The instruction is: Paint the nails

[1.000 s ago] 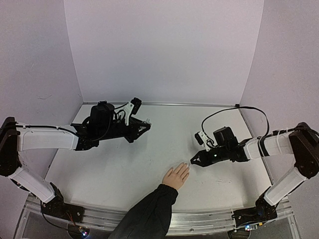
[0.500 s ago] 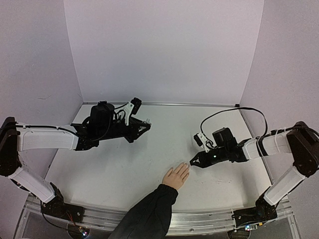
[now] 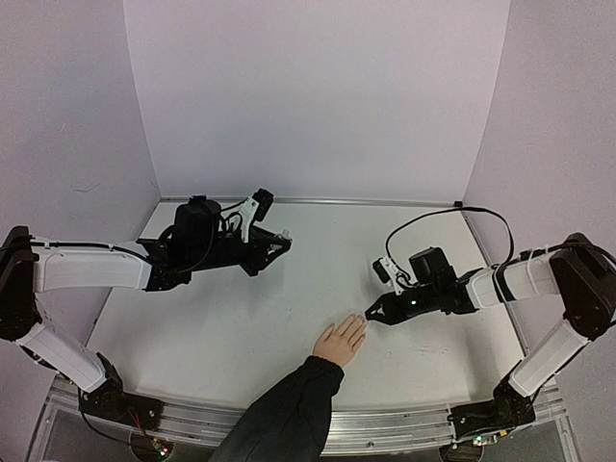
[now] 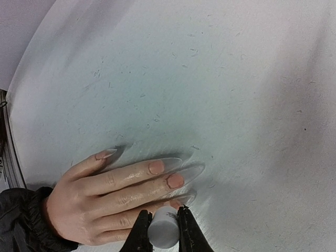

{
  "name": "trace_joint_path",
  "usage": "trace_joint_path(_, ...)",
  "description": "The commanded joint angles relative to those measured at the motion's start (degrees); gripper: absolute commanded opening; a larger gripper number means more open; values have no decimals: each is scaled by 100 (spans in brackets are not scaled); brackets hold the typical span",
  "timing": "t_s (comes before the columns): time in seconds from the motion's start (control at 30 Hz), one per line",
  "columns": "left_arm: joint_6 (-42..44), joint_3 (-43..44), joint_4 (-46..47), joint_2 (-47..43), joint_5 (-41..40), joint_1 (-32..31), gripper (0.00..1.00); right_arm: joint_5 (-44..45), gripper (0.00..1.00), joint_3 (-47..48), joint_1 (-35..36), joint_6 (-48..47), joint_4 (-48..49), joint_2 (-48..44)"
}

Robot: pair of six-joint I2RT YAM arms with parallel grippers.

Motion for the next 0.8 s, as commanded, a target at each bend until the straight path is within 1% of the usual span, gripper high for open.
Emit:
trace_joint_path(0.0,-56,136,348,-60,-2,-30,0,-47,0,125,30,12,36,38)
trace_joint_path(0.77,12,182,348,-6,3,-31,0,230,0,264,32,70,80,218)
